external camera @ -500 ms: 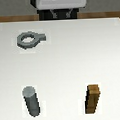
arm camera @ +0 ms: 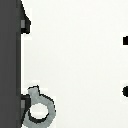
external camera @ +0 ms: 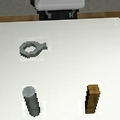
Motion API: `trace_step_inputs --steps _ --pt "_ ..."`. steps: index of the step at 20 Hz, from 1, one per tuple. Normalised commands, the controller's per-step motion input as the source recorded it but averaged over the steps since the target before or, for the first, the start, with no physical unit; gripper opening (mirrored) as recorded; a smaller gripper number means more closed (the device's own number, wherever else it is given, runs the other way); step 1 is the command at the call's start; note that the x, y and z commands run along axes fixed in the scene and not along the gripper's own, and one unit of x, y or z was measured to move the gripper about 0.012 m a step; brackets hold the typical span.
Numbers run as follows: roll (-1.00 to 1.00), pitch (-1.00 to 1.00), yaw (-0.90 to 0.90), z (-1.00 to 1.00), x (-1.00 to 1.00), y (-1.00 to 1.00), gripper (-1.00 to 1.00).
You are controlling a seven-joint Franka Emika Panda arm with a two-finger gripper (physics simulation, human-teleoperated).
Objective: Put the loop with the handle onto the peg.
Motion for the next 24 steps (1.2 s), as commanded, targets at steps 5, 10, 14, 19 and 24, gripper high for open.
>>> trace_step_inputs --steps 5,10,14,19,24 --pt "0.00 0.00 -0.38 0.00 0.00 0.00 1.00" --pt "0.00 0.00 -1.00 0.00 0.00 0.00 1.00" --pt "0.00 0.00 -1.00 0.00 0.00 0.00 1.00" --pt "0.00 0.00 -0.60 0.00 0.00 0.00 1.00" --pt "0.00 0.00 0.00 -0.20 0.00 0.20 1.00"
